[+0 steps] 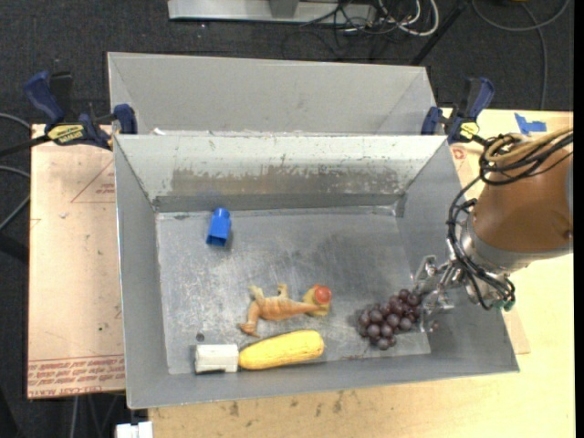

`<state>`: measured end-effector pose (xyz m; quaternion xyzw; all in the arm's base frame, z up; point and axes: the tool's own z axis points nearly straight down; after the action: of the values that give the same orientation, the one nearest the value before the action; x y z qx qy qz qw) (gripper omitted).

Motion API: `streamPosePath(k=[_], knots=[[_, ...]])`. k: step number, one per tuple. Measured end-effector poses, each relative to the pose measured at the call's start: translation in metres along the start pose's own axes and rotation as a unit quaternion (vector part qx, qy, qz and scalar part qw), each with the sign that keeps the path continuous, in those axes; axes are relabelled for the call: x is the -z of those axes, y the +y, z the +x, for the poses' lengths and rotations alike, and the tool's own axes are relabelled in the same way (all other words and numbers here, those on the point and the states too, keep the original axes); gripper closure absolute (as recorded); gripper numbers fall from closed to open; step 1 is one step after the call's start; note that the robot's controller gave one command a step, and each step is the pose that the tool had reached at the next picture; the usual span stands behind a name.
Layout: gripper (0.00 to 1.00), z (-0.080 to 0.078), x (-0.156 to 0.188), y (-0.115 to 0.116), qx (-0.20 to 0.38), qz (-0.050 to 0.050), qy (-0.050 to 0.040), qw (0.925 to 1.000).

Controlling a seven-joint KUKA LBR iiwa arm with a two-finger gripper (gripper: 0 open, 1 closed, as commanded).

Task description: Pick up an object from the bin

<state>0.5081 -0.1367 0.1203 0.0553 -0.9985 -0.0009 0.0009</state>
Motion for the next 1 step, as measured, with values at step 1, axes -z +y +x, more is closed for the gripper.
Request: streamPosePath(k=[1], knots=[[1.0, -0.0014, 0.0139, -0.0005, 0.0, 0.001, -0.0029, 1.0]])
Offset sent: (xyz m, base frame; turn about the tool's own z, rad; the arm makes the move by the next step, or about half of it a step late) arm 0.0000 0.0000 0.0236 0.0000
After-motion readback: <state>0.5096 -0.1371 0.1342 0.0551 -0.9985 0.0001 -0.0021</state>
